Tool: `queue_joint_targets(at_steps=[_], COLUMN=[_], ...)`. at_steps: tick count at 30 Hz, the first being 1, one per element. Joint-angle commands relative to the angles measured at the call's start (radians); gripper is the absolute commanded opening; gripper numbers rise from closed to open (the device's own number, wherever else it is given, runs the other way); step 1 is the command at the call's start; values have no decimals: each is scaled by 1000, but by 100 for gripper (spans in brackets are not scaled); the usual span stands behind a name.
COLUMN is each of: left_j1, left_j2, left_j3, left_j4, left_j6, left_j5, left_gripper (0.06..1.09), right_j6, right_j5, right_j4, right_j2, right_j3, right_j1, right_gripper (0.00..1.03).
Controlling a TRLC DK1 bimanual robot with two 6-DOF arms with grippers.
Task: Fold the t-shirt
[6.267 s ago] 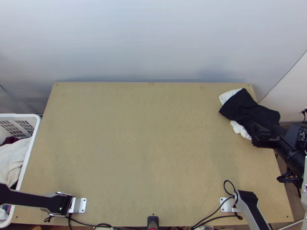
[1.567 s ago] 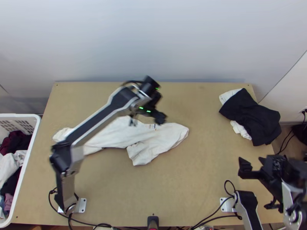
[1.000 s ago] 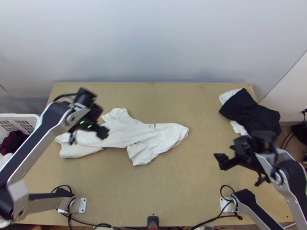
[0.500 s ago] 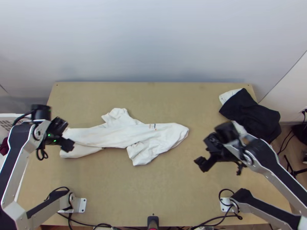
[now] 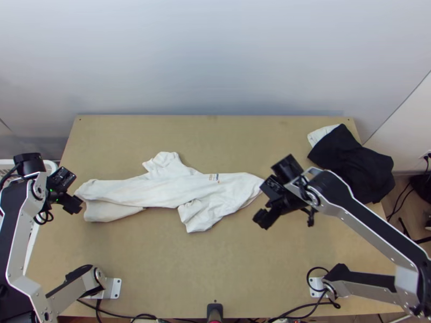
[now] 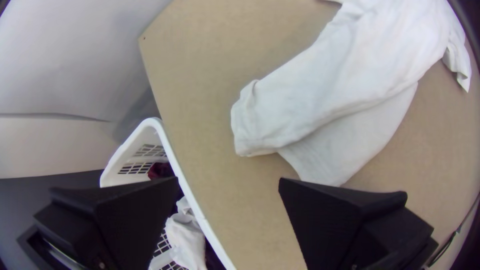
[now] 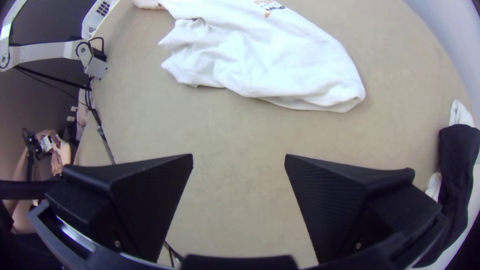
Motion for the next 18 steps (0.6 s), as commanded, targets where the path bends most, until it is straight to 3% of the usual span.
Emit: queue_joint_targets(at_steps=[1, 3, 12, 18], left_j1=[12, 12, 12, 16], left_j2=[8, 8, -3, -10], left_j3=[-26, -34, -26, -28], left_j4=[28, 40, 52, 52], left_j6=[20, 20, 23, 25], left_j5=[1, -1, -1, -1], left_gripper=[103, 103, 103, 103], right_j6=[22, 22, 11, -19], right_j5=[-54, -56, -50, 45], right_j4=[20, 40, 154, 212], right_j2=[112, 140, 315, 370], right_j3=[58, 59, 91, 110], right_j1=[56, 86, 145, 134], right_gripper=[77, 72, 73, 73])
